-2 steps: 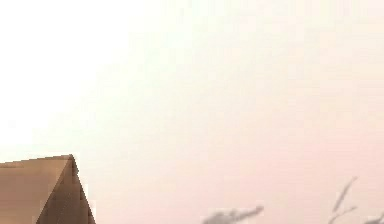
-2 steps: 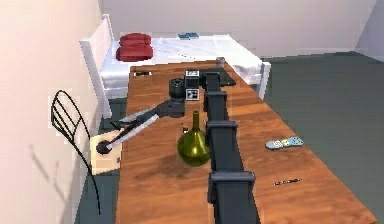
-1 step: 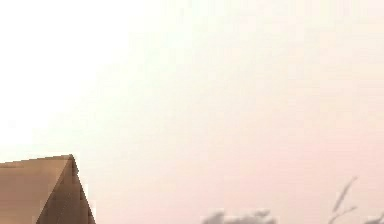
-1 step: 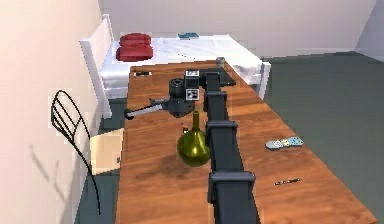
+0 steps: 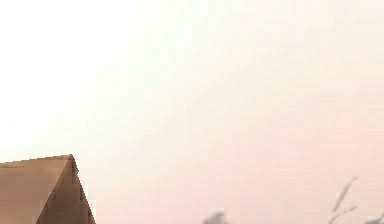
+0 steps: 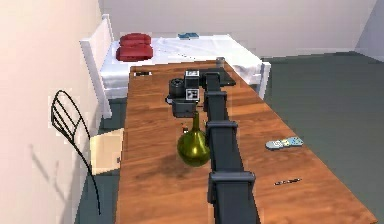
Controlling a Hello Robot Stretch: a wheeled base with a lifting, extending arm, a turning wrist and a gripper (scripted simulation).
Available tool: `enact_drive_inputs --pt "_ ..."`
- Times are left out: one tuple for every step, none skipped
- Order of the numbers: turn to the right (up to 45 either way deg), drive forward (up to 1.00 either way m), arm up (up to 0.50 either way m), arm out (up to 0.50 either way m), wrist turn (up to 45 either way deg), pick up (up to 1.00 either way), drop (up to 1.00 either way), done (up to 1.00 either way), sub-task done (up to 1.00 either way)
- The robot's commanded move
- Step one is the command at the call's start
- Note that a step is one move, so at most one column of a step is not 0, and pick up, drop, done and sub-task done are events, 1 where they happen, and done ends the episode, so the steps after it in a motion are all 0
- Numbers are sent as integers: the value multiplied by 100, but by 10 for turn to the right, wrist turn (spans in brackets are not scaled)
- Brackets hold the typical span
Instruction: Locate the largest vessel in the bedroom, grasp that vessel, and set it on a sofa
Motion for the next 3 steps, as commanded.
enact_drive_inputs --pt "0 0 0 0 90 0 0 0 0" --pt "0 0 -30 0 0 0 0 0 0" --pt "0 0 0 0 0 100 0 0 0"
